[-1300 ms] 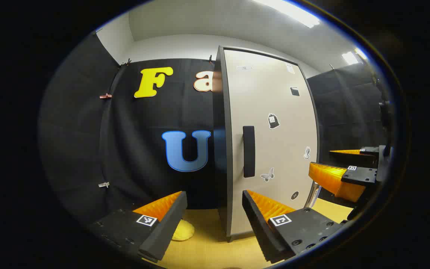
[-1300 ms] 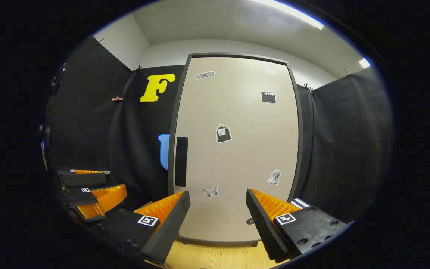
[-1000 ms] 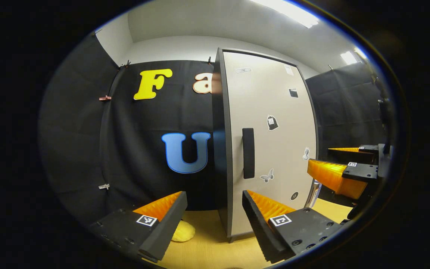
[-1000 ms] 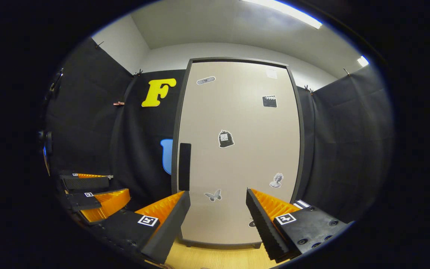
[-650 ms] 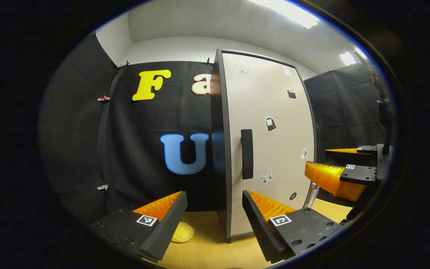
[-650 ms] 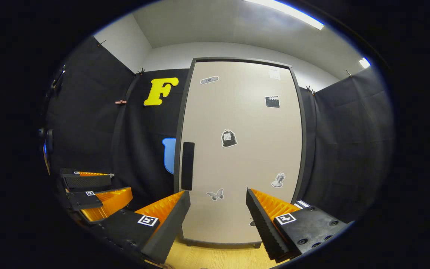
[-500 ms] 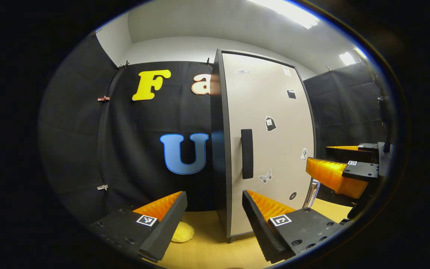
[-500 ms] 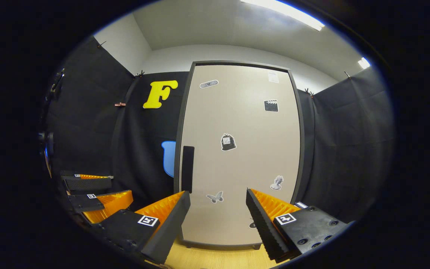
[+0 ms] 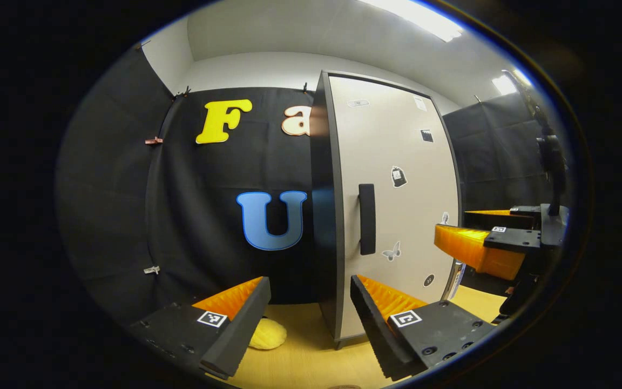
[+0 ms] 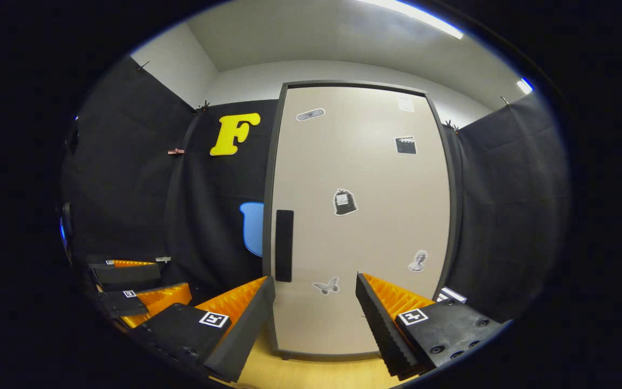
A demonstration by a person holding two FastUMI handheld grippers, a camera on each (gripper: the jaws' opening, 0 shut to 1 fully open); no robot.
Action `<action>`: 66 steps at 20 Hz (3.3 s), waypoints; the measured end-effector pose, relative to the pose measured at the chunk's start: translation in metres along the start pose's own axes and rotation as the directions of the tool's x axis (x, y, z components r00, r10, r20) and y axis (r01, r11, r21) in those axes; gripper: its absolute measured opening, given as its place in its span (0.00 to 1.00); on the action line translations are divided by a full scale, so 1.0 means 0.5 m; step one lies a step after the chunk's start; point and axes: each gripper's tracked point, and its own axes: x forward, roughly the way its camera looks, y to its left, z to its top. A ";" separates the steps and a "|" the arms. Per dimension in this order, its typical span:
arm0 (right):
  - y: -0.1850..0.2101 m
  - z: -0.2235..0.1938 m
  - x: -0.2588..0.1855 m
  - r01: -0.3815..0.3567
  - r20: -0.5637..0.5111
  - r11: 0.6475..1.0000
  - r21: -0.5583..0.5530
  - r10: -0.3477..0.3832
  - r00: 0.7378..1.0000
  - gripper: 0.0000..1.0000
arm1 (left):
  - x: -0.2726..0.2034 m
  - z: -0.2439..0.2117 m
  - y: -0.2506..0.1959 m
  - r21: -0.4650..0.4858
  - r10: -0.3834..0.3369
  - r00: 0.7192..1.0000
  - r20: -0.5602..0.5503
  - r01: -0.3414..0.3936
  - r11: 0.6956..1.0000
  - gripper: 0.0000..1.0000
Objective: Open the cabinet door with the right hand, grasp the bottle in the cabinet with the left hand and place it on the coaster, then close the cabinet door with the right hand.
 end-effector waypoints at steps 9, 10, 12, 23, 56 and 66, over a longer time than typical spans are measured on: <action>0.073 -0.015 0.137 0.038 0.026 0.996 -0.078 -0.036 0.999 0.98 | 0.018 -0.033 0.076 -0.008 0.016 0.999 -0.028 -0.016 1.000 0.94; 0.080 -0.017 0.153 0.035 0.026 0.997 -0.074 -0.033 0.999 0.97 | 0.021 -0.036 0.082 -0.013 0.013 0.999 -0.032 -0.014 1.000 0.94; 0.090 -0.015 0.183 0.034 0.026 0.998 -0.054 -0.033 0.999 0.97 | 0.028 -0.043 0.093 -0.015 0.009 0.999 -0.037 -0.009 1.000 0.94; 0.051 -0.041 0.306 0.170 0.002 0.985 -0.011 -0.170 0.985 0.65 | 0.047 -0.082 0.147 -0.012 0.026 0.997 -0.078 -0.027 1.000 0.94; -0.089 0.002 -0.148 0.082 -0.033 0.996 -0.020 -0.083 0.996 0.14 | -0.055 0.005 -0.210 -0.006 -0.233 0.973 -0.005 0.233 0.973 0.94; -0.264 0.013 -0.293 0.200 -0.027 0.978 -0.054 -0.202 0.979 0.13 | -0.023 -0.014 -0.415 -0.010 -0.391 0.920 -0.027 0.391 0.920 0.93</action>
